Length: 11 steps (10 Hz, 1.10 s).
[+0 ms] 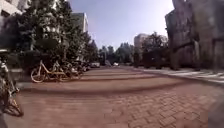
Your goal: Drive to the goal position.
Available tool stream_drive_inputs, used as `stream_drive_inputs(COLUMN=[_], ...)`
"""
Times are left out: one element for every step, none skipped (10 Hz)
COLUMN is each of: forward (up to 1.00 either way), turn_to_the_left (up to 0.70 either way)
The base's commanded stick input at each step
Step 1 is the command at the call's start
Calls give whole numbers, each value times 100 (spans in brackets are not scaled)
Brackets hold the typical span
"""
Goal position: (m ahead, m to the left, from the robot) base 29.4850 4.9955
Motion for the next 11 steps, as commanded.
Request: stream_drive_inputs(forward=[70, 70, 70, 70, 70, 70, 70, 70, 70, 70, 70], turn_to_the_left=[0, 0, 0, 6, 14, 14, 14, 12, 6, 0, 0])
